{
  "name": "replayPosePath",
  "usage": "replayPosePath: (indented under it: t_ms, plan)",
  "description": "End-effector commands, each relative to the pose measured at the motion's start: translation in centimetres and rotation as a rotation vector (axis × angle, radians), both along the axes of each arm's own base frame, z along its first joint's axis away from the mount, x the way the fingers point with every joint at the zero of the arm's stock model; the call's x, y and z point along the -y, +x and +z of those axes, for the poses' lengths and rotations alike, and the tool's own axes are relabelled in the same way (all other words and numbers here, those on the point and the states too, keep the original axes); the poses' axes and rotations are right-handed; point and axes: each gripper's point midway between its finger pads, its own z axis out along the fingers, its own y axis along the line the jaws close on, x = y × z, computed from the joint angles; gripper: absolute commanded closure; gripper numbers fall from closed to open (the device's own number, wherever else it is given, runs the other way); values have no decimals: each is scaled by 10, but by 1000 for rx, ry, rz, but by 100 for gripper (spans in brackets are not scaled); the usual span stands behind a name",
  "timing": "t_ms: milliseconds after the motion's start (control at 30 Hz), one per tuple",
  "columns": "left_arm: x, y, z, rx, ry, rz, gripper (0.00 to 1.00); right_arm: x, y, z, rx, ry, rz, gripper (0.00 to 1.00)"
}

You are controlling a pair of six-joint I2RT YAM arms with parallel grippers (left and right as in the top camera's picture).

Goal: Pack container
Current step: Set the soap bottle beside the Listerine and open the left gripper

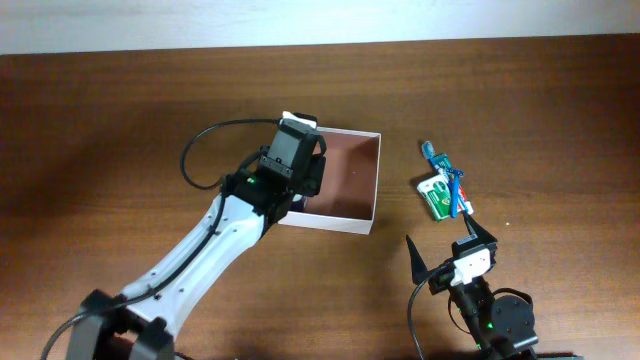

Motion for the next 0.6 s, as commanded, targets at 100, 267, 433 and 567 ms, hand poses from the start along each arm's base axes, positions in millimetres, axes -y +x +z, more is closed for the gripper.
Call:
replayPosePath:
  t_ms: [100,267,433,567]
  plan:
    - [-12,-23,91,161,-114,-16,28,1,0,-3,-6,-5,-5,1]
    - [-35,-57,141,248,-153,-5,28,1,0,-3,-6,-5,-5,1]
    - [-81,-80,141,234,-66,159,81,1,0,-3,-6,-5,-5,2]
    - [-113,-102,114,117,26,307,99,1,0,-3,-6,-5,-5,1]
